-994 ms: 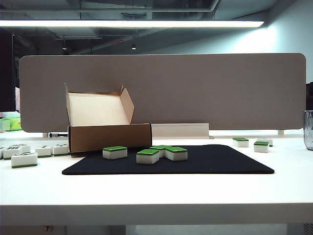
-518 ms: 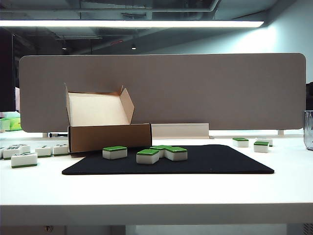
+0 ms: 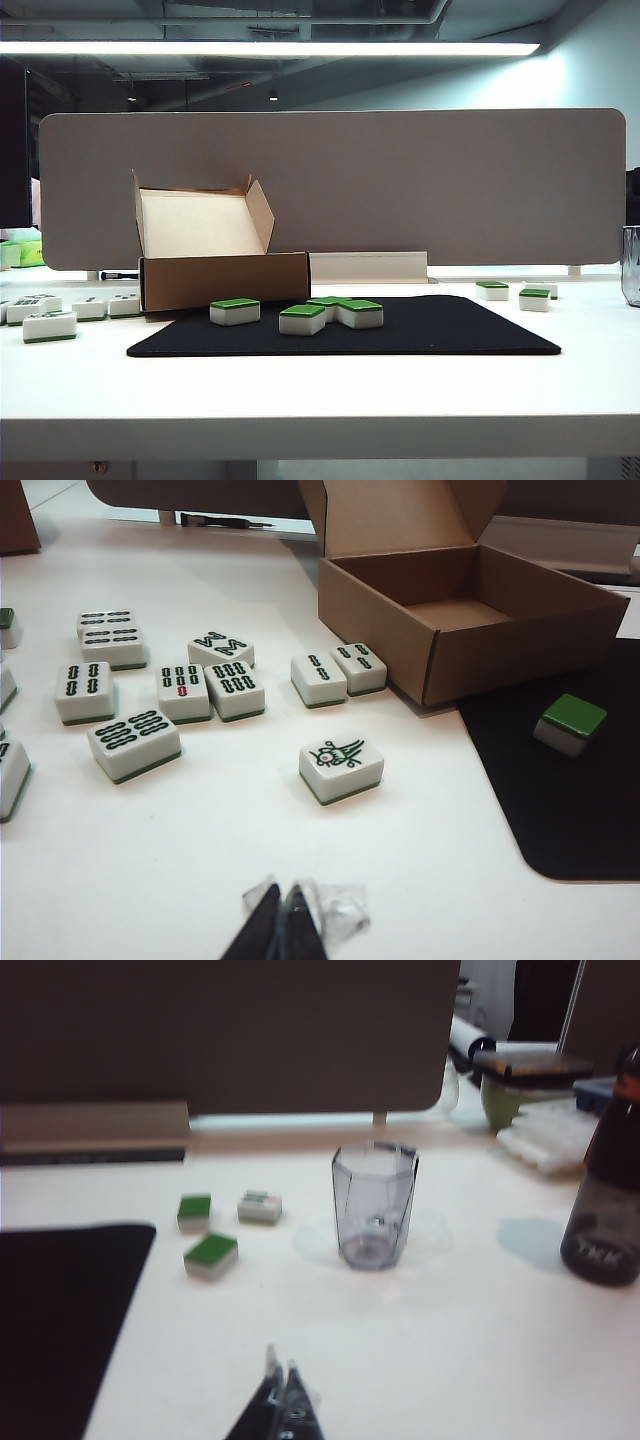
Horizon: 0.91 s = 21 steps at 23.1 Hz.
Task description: Pick up four mahjong tiles and put them into the paper box.
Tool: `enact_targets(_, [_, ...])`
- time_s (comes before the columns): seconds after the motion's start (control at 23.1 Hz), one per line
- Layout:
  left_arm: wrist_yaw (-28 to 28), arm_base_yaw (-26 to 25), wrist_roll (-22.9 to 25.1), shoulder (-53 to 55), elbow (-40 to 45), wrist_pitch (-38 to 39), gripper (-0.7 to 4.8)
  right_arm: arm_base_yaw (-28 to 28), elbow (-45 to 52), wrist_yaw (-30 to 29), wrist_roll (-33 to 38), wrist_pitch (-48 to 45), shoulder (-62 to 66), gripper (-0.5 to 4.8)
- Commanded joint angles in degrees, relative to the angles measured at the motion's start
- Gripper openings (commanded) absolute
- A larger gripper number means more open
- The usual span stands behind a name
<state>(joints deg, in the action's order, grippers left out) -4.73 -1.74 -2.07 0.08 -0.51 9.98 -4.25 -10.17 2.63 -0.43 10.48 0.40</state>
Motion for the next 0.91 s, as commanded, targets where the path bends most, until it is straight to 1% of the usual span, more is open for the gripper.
enact_targets(0.04, [0.0, 0.0, -0.1, 0.0, 0.2, 0.2, -0.06, 0.0, -5.0, -0.2, 0.9, 3.8, -0.5, -0.01])
enact_targets(0.13, [0.0, 0.0, -0.1, 0.0, 0.2, 0.2, -0.06, 0.0, -8.6, -2.1, 0.9, 7.1, -0.5, -0.01])
enact_targets(0.43, [0.0, 0.0, -0.1, 0.0, 0.2, 0.2, -0.06, 0.0, -15.0, -12.2, 0.8, 13.8, -0.5, -0.01])
enact_targets(0.52, [0.0, 0.0, -0.1, 0.0, 0.2, 0.2, -0.06, 0.0, -16.4, -13.9, 0.8, 16.2, -0.5, -0.01])
enact_targets(0.69, [0.0, 0.0, -0.1, 0.0, 0.2, 0.2, -0.06, 0.0, -22.6, -21.1, 0.9, 26.8, -0.5, -0.01])
enact_targets(0.91, [0.0, 0.0, -0.1, 0.0, 0.2, 0.2, -0.06, 0.0, -28.3, -26.5, 0.9, 35.0, -0.5, -0.01])
